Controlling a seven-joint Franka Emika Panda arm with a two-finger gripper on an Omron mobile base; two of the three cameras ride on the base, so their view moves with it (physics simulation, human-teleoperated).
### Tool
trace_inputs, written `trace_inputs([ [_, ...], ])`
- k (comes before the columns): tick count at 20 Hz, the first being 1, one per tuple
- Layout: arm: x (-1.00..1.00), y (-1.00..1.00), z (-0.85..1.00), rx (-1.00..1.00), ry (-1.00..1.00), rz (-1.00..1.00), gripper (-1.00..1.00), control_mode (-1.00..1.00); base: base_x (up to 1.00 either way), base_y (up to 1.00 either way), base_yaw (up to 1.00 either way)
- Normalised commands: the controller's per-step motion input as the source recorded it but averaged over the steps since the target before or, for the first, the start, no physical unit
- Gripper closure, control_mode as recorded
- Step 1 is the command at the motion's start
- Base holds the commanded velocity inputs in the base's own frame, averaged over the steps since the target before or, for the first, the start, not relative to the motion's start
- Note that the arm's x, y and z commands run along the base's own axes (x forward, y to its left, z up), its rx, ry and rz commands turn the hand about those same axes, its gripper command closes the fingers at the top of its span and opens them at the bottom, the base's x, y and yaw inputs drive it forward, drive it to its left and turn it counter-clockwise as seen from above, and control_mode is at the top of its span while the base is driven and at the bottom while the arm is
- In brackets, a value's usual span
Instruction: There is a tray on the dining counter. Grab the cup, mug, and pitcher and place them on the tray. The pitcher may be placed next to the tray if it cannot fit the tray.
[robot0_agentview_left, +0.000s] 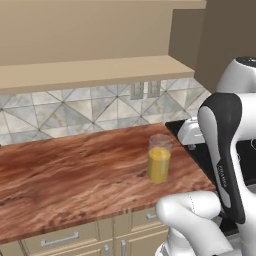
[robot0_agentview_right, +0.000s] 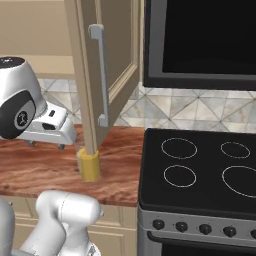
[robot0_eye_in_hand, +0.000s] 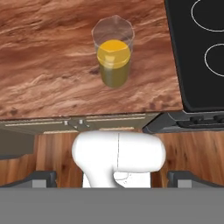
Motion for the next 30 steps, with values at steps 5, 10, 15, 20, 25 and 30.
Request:
trace_inputs([
  [5, 0.14, 0.33, -0.22, -0.02, 0.0, 0.0, -1.0, -1.0, 0.08, 0.18, 0.0],
  [10, 0.35, 0.38, -0.36, 0.0, 0.0, 0.0, -1.0, -1.0, 0.0, 0.0, 0.0],
  [15, 0.51, 0.0, -0.2, 0.01, 0.0, 0.0, -1.0, -1.0, 0.0, 0.0, 0.0],
  [20, 0.41, -0.02, -0.13, 0.03, 0.0, 0.0, -1.0, -1.0, 0.0, 0.0, 0.0],
  [25, 0.24, -0.13, -0.24, 0.0, 0.0, -0.01, -1.0, -1.0, 0.0, 0.0, 0.0],
  [30, 0.08, -0.15, -0.41, 0.0, 0.0, -0.08, -1.0, -1.0, 0.0, 0.0, 0.0],
])
